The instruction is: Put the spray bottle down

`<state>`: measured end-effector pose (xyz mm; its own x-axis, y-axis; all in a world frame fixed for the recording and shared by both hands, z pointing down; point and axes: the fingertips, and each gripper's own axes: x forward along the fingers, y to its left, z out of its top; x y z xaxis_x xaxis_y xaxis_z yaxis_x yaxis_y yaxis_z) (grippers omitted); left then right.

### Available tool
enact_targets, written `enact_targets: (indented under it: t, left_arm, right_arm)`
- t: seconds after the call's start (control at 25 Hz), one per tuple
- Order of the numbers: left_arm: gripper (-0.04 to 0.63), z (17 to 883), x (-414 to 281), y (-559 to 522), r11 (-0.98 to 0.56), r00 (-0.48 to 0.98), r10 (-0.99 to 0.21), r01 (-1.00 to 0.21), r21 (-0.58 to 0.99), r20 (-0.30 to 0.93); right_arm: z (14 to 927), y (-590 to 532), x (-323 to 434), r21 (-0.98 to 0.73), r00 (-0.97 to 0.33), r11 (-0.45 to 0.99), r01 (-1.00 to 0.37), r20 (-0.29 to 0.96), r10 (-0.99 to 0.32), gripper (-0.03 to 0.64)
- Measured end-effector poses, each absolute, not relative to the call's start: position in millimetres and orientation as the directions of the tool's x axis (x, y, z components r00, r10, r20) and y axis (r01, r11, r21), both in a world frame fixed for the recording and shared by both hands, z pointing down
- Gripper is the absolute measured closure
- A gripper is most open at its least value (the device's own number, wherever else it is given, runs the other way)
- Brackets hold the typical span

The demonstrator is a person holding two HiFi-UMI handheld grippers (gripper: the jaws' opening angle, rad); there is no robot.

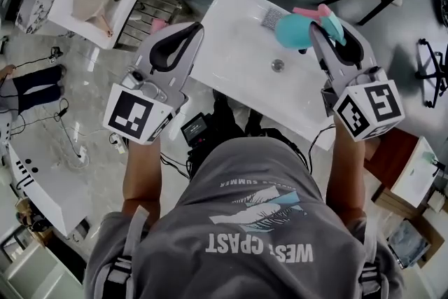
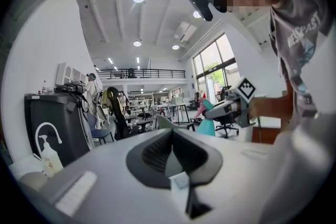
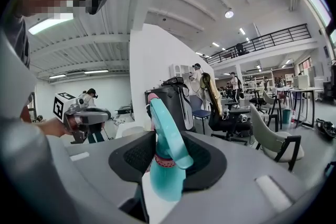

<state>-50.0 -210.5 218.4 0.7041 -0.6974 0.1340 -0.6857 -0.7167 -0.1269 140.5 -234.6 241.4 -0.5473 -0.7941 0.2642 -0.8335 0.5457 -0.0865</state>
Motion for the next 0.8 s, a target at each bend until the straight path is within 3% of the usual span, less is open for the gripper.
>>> enact_targets:
  t: [0.8]
  left_arm:
    - [0.592, 253, -68, -307, -0.774, 0.756, -0.633, -0.626, -0.100, 0.165]
  right_arm:
    - [281, -319, 113, -0.110, -0.483, 0.474, -0.873, 0.326, -0.813, 0.471]
